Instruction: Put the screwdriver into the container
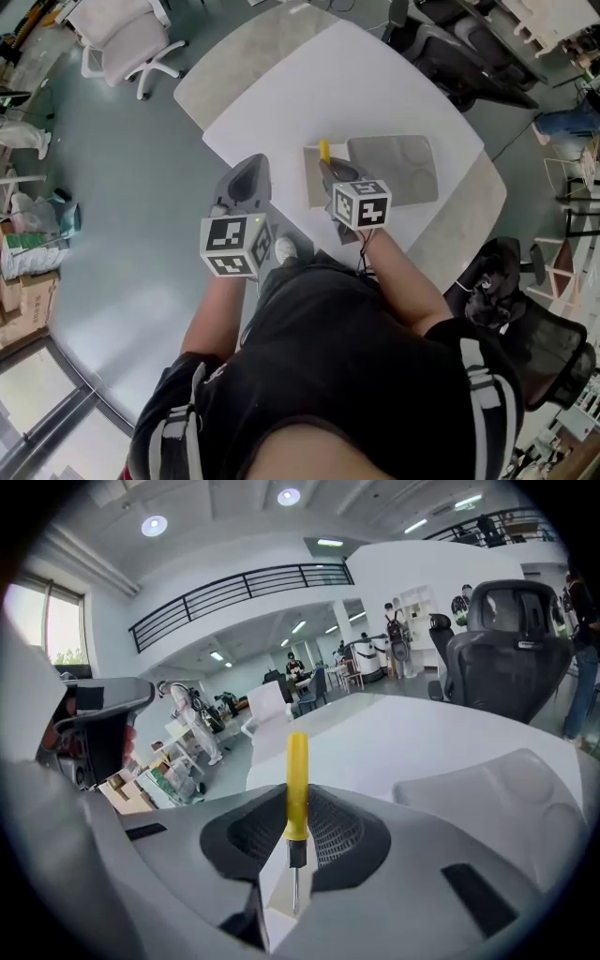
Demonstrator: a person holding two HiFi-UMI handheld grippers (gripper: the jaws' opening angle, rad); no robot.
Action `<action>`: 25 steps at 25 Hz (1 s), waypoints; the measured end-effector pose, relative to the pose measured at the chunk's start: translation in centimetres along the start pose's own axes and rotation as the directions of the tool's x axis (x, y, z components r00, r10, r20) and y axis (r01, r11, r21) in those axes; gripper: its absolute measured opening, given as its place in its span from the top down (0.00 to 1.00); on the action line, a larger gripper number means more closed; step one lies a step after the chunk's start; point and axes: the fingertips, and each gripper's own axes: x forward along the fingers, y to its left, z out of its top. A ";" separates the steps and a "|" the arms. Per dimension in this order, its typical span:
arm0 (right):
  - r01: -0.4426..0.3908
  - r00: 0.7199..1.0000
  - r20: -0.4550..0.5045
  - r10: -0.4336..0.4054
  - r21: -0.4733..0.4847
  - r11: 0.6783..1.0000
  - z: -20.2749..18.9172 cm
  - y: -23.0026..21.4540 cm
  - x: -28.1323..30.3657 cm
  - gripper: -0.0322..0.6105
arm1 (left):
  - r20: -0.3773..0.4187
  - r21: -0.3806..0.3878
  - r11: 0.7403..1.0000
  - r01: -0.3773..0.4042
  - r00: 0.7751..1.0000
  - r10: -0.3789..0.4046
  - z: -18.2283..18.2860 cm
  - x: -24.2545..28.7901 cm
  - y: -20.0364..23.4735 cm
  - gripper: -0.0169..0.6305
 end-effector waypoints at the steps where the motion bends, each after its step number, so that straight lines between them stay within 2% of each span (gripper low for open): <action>1: -0.002 1.000 -0.023 0.002 0.011 1.000 -0.6 -0.1 0.4 0.85 | -0.005 -0.005 1.000 -0.005 1.000 0.005 -0.3 -0.1 0.3 0.96; 9: 0.039 0.986 -0.162 -0.021 0.103 0.994 -4.2 -0.8 3.2 0.85 | -0.020 -0.028 0.999 -0.039 0.999 0.039 -1.2 -1.3 2.1 0.96; 16: 0.082 0.959 -0.278 -0.051 0.101 0.992 -7.1 -1.8 5.2 0.85 | -0.030 -0.030 0.998 -0.060 0.998 0.060 -1.8 -1.4 2.8 0.96; 25: 0.105 0.933 -0.360 -0.025 0.204 0.973 -8.4 -2.7 6.7 0.85 | -0.045 -0.043 0.995 -0.086 0.995 0.084 -2.4 -1.8 3.6 0.96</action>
